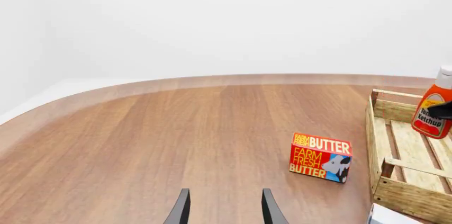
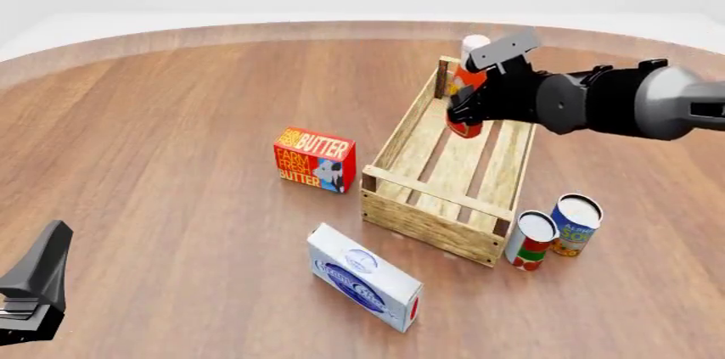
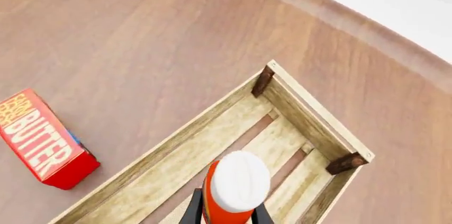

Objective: Pick up the ketchup, and put it in the wooden tray.

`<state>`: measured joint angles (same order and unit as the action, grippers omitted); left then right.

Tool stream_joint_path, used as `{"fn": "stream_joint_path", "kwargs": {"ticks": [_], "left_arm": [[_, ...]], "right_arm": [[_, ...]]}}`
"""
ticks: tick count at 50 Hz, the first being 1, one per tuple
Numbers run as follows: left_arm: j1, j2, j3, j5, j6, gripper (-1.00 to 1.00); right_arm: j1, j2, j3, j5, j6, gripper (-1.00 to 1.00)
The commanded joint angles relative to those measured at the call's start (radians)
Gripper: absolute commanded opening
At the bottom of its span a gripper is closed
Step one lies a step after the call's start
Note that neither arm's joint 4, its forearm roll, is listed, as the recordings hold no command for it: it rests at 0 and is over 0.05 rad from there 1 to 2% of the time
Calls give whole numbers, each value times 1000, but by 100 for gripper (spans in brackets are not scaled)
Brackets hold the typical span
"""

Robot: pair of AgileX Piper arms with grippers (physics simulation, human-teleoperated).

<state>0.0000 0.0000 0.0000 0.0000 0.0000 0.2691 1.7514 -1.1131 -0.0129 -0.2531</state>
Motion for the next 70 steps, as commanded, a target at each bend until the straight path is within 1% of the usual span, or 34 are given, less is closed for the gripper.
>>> {"fn": "stream_joint_path", "kwargs": {"ticks": [1, 9, 26, 61, 70], "left_arm": [[0, 0, 0, 0, 0, 100], [0, 0, 0, 0, 0, 100], [0, 0, 0, 0, 0, 100], [0, 0, 0, 0, 0, 100], [0, 0, 0, 0, 0, 100]], "right_arm": [[-39, 46, 22, -76, 12, -100], [-44, 74, 20, -99, 16, -100], [-28, 129, 15, -140, 33, -100], [-24, 210, 45, -209, 38, -100], [-39, 218, 52, -218, 30, -100]]}}
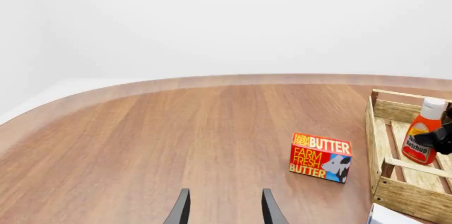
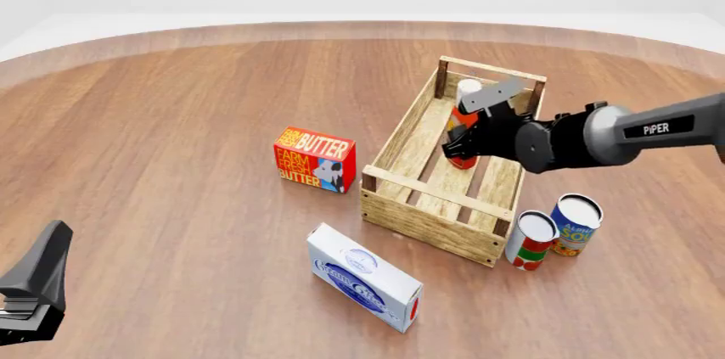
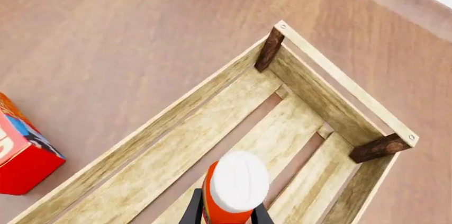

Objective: Pick up the ketchup, and put it in the wooden tray.

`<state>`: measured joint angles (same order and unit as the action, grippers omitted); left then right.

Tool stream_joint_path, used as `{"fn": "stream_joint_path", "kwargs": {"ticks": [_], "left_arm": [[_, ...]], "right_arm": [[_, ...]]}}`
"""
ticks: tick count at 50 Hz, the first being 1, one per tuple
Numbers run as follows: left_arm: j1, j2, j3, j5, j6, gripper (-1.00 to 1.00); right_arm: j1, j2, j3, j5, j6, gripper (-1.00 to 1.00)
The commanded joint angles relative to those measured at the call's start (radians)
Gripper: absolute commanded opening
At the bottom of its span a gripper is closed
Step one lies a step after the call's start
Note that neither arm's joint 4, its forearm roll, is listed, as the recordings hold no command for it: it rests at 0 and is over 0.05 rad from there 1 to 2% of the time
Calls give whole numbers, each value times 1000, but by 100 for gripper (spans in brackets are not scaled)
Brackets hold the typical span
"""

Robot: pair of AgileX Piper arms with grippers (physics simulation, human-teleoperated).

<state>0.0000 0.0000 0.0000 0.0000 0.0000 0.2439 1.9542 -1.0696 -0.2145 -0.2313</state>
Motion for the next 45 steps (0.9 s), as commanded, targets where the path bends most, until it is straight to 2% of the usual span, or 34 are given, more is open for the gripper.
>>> {"fn": "stream_joint_path", "kwargs": {"ticks": [1, 8, 9, 12, 45], "left_arm": [[0, 0, 0, 0, 0, 100], [0, 0, 0, 0, 0, 100], [0, 0, 0, 0, 0, 100], [0, 0, 0, 0, 0, 100], [0, 0, 0, 0, 0, 100]], "right_arm": [[-14, 15, 8, -17, 8, -100], [-18, 6, 39, -33, 15, -100], [-21, 5, 45, -35, 15, 100], [-19, 3, 49, -33, 30, 100], [-25, -91, 40, -15, 38, 100]]}}
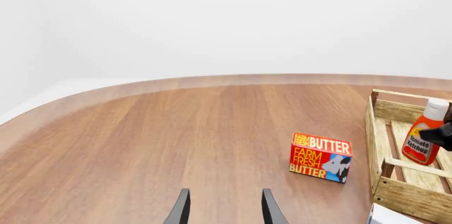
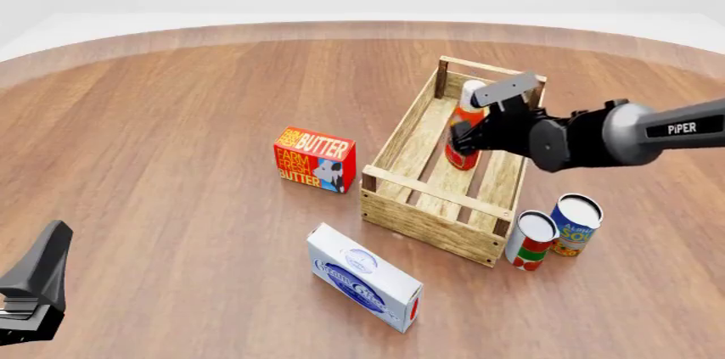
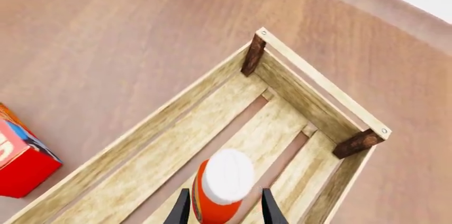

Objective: Pick up the ketchup, and put it in the wooden tray.

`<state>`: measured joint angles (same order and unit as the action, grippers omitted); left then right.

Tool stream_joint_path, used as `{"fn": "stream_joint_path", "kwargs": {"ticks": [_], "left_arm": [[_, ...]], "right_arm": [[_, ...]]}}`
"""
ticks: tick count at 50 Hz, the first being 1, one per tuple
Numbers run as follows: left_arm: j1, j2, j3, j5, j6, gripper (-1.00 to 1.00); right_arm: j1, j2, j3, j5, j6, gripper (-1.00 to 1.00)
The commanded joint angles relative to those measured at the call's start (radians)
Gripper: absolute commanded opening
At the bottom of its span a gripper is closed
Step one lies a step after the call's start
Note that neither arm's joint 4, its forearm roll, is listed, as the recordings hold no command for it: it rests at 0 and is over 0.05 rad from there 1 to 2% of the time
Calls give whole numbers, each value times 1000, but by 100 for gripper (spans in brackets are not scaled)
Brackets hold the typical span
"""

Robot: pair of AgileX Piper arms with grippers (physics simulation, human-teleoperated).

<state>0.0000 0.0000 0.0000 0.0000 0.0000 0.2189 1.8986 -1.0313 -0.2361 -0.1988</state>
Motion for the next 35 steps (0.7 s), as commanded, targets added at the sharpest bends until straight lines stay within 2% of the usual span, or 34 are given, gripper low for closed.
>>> {"fn": "stream_joint_path", "kwargs": {"ticks": [1, 19, 35], "left_arm": [[0, 0, 0, 0, 0, 100], [0, 0, 0, 0, 0, 100], [0, 0, 0, 0, 0, 100]], "right_arm": [[0, -42, 3, 7, 9, 100], [15, -135, 33, 30, 29, 100], [24, -242, 95, 44, 23, 100]]}}
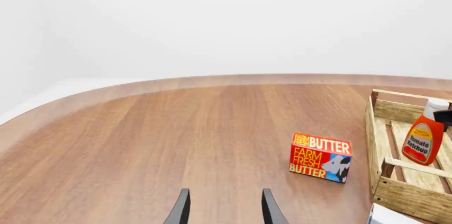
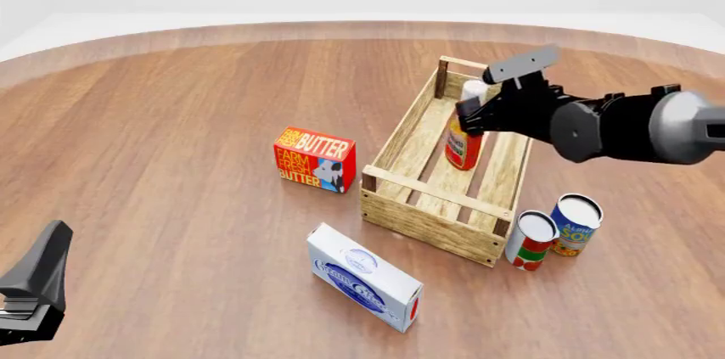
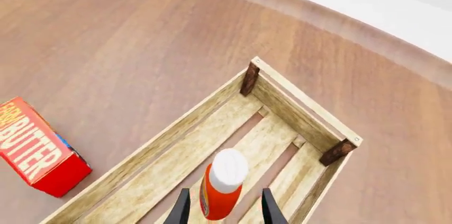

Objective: Pick up the ketchup, and put it in the wooden tray.

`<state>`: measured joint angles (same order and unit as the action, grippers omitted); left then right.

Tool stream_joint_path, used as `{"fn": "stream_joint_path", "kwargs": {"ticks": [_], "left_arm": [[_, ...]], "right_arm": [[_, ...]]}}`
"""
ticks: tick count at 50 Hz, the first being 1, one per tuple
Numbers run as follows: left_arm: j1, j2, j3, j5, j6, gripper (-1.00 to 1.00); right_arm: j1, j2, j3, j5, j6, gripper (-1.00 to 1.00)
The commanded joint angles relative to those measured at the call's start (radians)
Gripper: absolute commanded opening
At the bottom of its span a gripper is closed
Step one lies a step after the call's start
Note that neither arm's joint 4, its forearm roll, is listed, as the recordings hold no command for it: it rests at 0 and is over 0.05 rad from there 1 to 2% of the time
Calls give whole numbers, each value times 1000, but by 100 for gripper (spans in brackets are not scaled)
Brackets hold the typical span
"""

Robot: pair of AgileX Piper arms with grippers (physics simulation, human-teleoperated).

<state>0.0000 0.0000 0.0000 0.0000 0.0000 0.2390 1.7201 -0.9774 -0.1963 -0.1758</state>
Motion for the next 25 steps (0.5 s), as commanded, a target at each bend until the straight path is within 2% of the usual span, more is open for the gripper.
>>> {"fn": "stream_joint_path", "kwargs": {"ticks": [1, 17, 25], "left_arm": [[0, 0, 0, 0, 0, 100], [0, 0, 0, 0, 0, 100], [0, 0, 0, 0, 0, 100]], "right_arm": [[2, -69, 46, 3, -1, 100], [2, -203, 133, 30, -8, 100], [-14, -294, 231, 19, -10, 100]]}}
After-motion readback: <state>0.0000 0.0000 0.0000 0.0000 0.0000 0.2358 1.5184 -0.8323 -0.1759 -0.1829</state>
